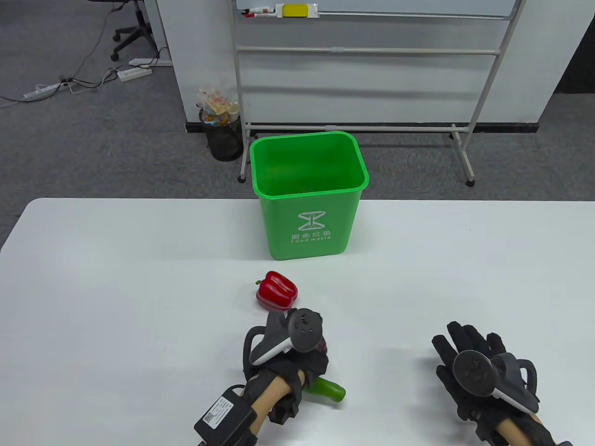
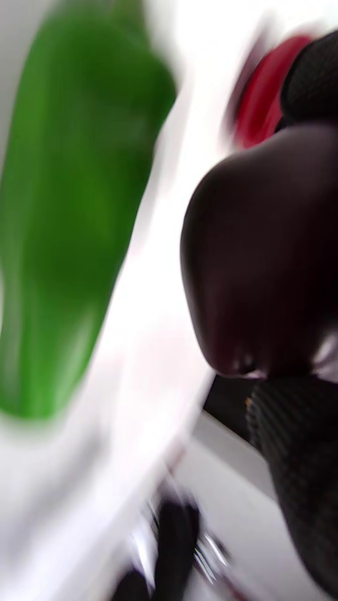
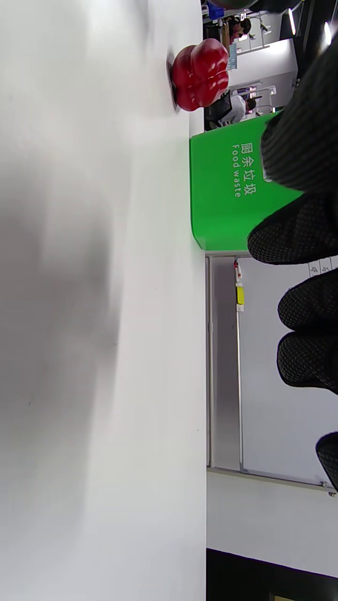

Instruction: Toss fruit and vegetables into food waste bin

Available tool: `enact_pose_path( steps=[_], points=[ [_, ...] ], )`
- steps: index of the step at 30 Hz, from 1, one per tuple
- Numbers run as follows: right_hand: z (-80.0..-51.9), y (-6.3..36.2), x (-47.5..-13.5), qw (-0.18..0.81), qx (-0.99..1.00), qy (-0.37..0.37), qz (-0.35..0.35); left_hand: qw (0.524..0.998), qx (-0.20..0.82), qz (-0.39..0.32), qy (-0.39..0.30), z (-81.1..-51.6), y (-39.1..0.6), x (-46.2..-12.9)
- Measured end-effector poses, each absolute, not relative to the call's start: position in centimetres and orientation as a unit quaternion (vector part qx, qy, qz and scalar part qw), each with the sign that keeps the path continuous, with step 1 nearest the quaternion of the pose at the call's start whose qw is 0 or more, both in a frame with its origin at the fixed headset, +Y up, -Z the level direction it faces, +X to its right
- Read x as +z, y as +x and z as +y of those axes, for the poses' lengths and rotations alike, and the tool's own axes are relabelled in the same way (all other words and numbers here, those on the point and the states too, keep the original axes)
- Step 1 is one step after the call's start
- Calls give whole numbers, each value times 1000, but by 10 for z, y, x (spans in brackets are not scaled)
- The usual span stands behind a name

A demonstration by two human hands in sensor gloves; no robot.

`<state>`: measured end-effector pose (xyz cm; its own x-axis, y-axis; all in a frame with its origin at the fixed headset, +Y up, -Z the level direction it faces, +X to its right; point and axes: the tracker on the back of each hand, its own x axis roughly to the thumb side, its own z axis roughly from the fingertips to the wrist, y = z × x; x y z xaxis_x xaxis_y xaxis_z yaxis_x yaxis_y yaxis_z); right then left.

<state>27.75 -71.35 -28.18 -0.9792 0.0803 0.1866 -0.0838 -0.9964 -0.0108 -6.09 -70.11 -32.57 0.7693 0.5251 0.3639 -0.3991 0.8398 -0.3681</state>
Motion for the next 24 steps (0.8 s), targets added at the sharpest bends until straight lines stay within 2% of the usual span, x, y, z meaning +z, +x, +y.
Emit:
enact_pose_path(
  steps=[3, 5, 6, 7, 8, 10, 11, 12, 15, 16, 17, 18, 19, 20, 21, 23, 24],
  points=[
    [-714, 277, -282, 40, 995, 94, -7, 845, 443, -261, -145, -705, -72, -311],
    [-715, 275, -282, 39, 995, 96, -4, 763, 550, -284, -187, -709, -73, -306],
    [-715, 273, -281, 38, 995, 97, -3, 691, 619, -297, -223, -715, -71, -302],
    [-715, 272, -281, 36, 994, 100, -4, 648, 657, -302, -239, -718, -69, -299],
    [-715, 271, -281, 34, 994, 102, -4, 581, 715, -302, -247, -722, -63, -296],
    [-715, 269, -280, 34, 994, 105, -2, 517, 765, -297, -244, -716, -54, -297],
    [-716, 269, -280, 38, 994, 106, 1, 494, 779, -304, -239, -703, -47, -304],
    [-716, 269, -280, 42, 993, 106, 4, 485, 783, -315, -230, -689, -44, -311],
    [-718, 269, -280, 47, 994, 101, 13, 474, 794, -349, -148, -603, -36, -357],
    [-719, 270, -280, 47, 994, 99, 16, 473, 808, -338, -99, -570, -39, -377],
    [-719, 270, -281, 47, 994, 98, 18, 483, 818, -306, -64, -549, -43, -396],
    [-721, 270, -282, 48, 994, 97, 23, 518, 817, -251, -37, -532, -47, -418],
    [-722, 270, -283, 51, 994, 94, 30, 568, 798, -198, -39, -527, -56, -441],
    [-722, 270, -283, 55, 994, 92, 35, 598, 780, -179, -39, -529, -64, -450],
    [-722, 270, -283, 60, 993, 90, 40, 628, 768, -128, -16, -536, -72, -453],
    [-719, 271, -283, 70, 993, 91, 41, 631, 770, -93, 19, -555, -80, -452],
    [-718, 271, -283, 74, 992, 92, 40, 624, 776, -92, 15, -561, -82, -451]
  ],
)
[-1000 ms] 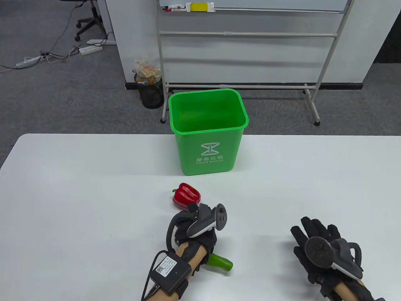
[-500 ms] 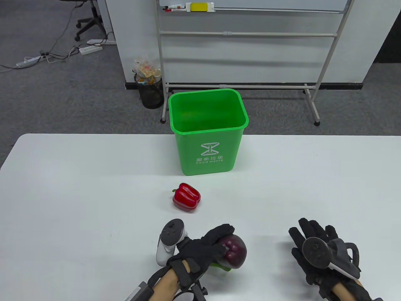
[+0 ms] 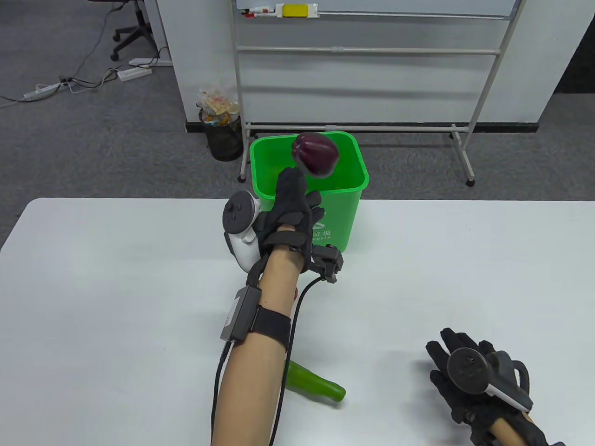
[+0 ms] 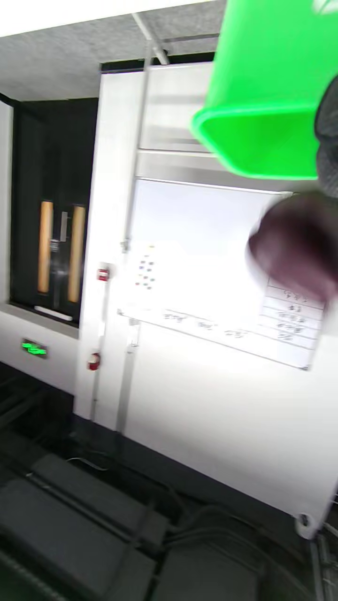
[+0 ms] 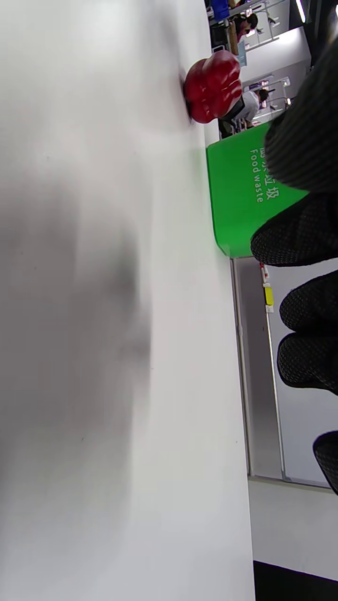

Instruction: Toss fruit and vegetables into food waste bin

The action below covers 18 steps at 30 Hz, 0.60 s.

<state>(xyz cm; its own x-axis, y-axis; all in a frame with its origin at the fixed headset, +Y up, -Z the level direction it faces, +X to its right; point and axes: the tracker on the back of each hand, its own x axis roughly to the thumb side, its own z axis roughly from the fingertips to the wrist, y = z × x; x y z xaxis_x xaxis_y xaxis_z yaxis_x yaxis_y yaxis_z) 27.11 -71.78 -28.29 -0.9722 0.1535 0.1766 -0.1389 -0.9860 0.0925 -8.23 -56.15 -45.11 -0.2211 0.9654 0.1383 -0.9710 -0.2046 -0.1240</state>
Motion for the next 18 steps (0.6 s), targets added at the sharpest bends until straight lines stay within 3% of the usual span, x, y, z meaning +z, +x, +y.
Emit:
enact_pose_path(
  steps=[3, 10, 14, 16, 18],
  points=[
    [-717, 273, -283, 81, 992, 92, 39, 609, 784, -115, -25, -581, -93, -442],
    [-718, 278, -284, 88, 991, 87, 52, 738, 631, -237, 22, -549, -94, -389],
    [-719, 277, -283, 85, 991, 90, 50, 820, 462, -318, 114, -535, -84, -337],
    [-718, 276, -283, 83, 991, 92, 48, 850, 360, -349, 163, -541, -78, -311],
    [-719, 275, -283, 83, 991, 93, 48, 877, 261, -368, 166, -556, -72, -293]
  ],
)
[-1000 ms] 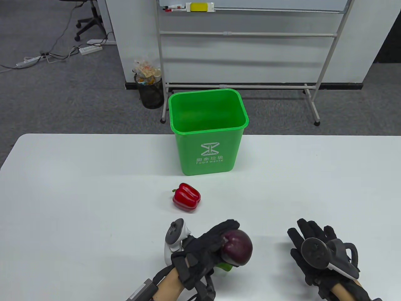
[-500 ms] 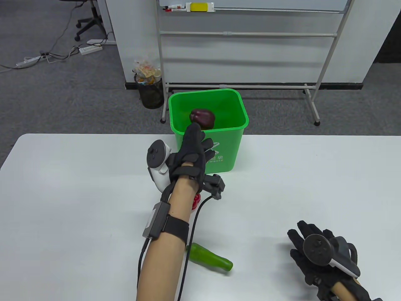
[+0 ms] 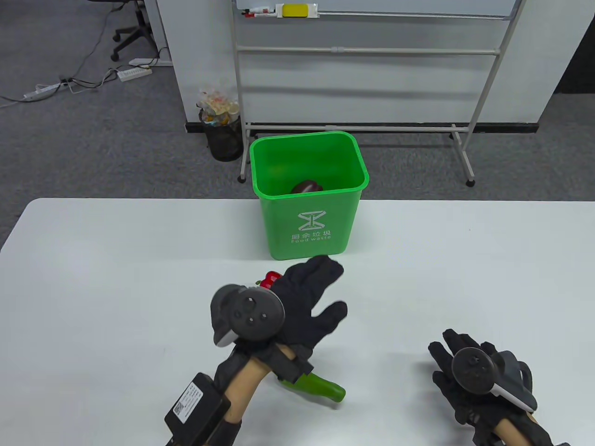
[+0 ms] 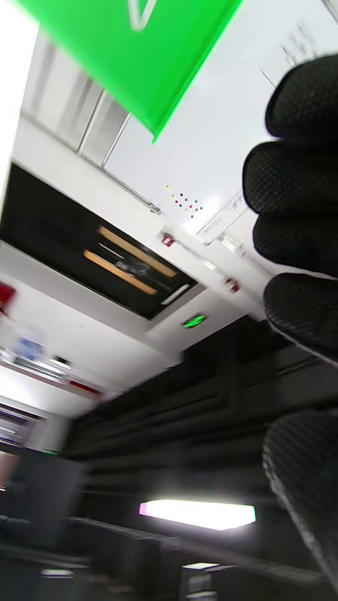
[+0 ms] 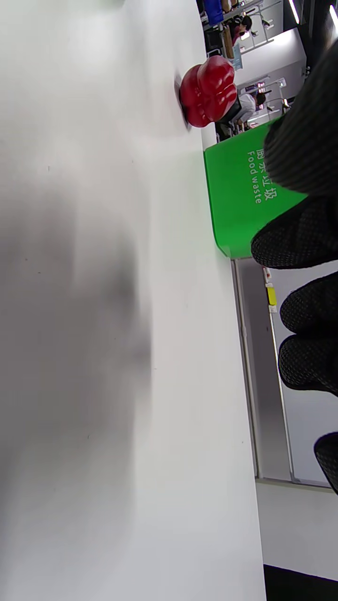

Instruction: Toss fruit and vegetables into food waste bin

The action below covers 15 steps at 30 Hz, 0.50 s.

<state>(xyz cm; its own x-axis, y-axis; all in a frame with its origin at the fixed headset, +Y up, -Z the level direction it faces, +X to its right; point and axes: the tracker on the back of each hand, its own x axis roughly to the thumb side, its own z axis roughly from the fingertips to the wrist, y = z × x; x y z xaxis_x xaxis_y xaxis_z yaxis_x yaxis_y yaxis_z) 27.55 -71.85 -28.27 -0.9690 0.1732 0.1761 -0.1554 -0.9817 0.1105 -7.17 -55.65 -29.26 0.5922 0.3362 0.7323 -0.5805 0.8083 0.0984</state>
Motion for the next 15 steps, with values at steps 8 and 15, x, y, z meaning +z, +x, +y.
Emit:
enact_pose_path(
  steps=[8, 15],
  points=[
    [-721, 270, -283, 77, 991, 97, 49, 925, 0, -377, 48, -667, -55, -277],
    [-723, 267, -283, 73, 991, 100, 54, 931, -10, -355, -80, -732, -59, -291]
  ],
)
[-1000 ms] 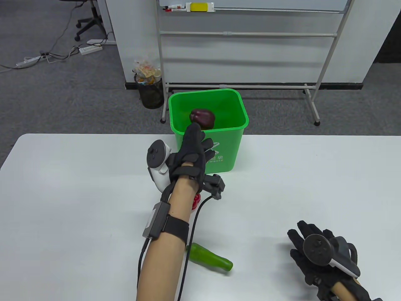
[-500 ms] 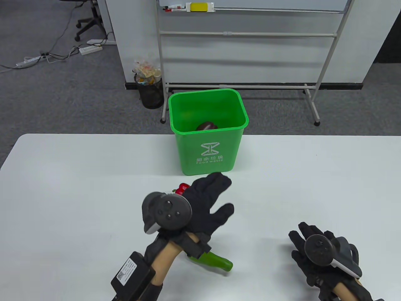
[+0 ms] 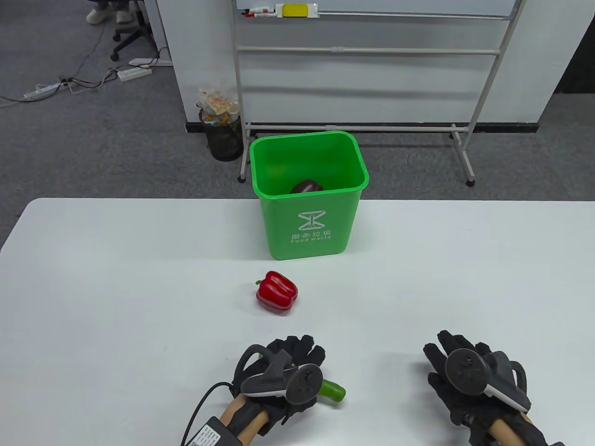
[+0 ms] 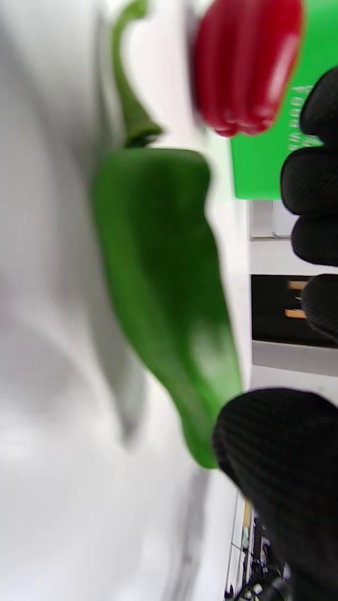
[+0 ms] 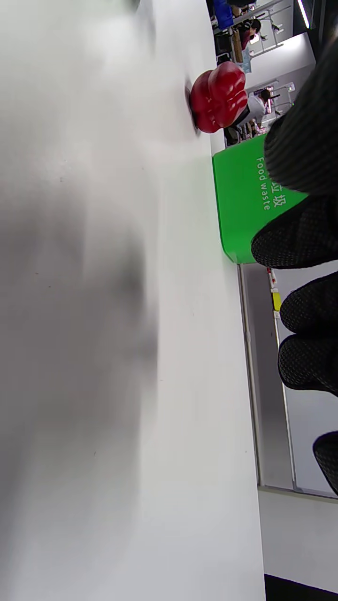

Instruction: Toss fruit and vegetables into food waste bin

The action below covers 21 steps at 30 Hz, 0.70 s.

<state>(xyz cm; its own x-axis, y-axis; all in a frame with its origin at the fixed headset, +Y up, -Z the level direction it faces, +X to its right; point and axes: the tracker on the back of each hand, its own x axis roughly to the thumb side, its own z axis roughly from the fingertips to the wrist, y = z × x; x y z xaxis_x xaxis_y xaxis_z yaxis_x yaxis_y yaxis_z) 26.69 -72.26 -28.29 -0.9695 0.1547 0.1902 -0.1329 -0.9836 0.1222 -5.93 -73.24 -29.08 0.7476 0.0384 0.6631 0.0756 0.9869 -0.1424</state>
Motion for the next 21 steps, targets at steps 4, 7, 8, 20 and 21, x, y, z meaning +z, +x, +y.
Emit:
enact_pose_path(
  steps=[4, 7, 8, 20, 21],
  points=[
    [-723, 266, -283, 72, 991, 101, 56, 932, -36, -346, -98, -746, -61, -294],
    [-724, 267, -283, 73, 990, 101, 61, 929, -27, -357, -95, -751, -60, -295],
    [-725, 267, -284, 73, 990, 100, 63, 928, -25, -358, -100, -754, -59, -296],
    [-727, 268, -284, 73, 990, 102, 70, 929, -36, -358, -87, -766, -51, -297],
    [-727, 268, -284, 73, 990, 102, 71, 929, -32, -359, -85, -767, -51, -297]
  ],
)
